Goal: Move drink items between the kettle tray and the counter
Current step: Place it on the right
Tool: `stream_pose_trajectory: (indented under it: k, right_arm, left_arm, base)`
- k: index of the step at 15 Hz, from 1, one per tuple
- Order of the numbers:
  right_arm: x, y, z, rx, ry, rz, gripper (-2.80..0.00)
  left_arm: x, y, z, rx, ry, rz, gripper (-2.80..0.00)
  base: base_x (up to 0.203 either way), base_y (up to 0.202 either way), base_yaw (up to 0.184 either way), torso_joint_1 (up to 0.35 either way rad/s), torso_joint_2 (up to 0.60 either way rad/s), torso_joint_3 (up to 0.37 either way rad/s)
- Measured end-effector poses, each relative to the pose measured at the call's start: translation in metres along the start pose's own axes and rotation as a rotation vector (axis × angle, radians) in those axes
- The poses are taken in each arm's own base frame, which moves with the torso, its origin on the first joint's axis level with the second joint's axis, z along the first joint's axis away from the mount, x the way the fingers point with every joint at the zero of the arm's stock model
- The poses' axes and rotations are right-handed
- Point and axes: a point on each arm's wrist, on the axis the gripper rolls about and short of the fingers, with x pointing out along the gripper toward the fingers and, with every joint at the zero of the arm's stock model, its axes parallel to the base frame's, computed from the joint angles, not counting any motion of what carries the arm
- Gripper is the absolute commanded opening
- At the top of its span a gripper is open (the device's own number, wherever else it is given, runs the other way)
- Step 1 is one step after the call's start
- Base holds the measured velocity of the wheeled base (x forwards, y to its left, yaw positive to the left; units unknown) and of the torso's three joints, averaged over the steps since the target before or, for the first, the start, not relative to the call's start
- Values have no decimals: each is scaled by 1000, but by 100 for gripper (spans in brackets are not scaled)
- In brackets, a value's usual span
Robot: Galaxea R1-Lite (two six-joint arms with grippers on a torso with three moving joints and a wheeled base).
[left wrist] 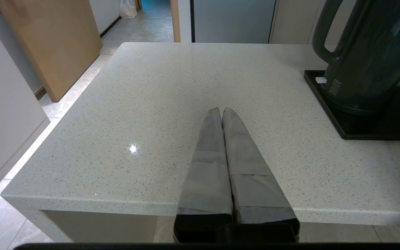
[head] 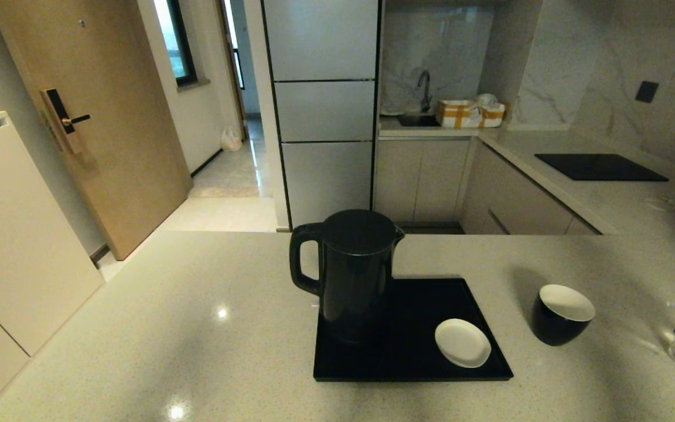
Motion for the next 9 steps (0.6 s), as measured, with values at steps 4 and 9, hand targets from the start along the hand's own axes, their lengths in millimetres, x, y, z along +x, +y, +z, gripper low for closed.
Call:
stream_pose_trajectory:
  k: [4,9]
  right_arm:
    - [-1,0,5,-1,-14,0,0]
    - [2,0,18,4,-53,-1,0]
  left_arm:
    - [0,0,0,-1,0,0,-280]
    - [0,0,0,0,0,0,-280]
  base:
    - [0,0,0,0,0,0]
    - [0,0,0,0,0,0]
